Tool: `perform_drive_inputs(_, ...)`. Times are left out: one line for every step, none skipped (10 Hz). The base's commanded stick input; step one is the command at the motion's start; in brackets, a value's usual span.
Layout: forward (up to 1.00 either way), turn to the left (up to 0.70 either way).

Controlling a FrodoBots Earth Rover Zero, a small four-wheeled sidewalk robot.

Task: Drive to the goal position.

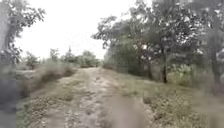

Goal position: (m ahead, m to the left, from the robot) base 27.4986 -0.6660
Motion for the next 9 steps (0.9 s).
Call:
perform_drive_inputs(0.7, 0.0)
perform_drive_inputs(0.7, 0.0)
perform_drive_inputs(0.7, 0.0)
perform_drive_inputs(0.7, 0.0)
perform_drive_inputs(0.7, 0.0)
perform_drive_inputs(0.7, 0.0)
perform_drive_inputs(0.7, 0.0)
perform_drive_inputs(0.7, 0.0)
perform_drive_inputs(0.7, 0.0)
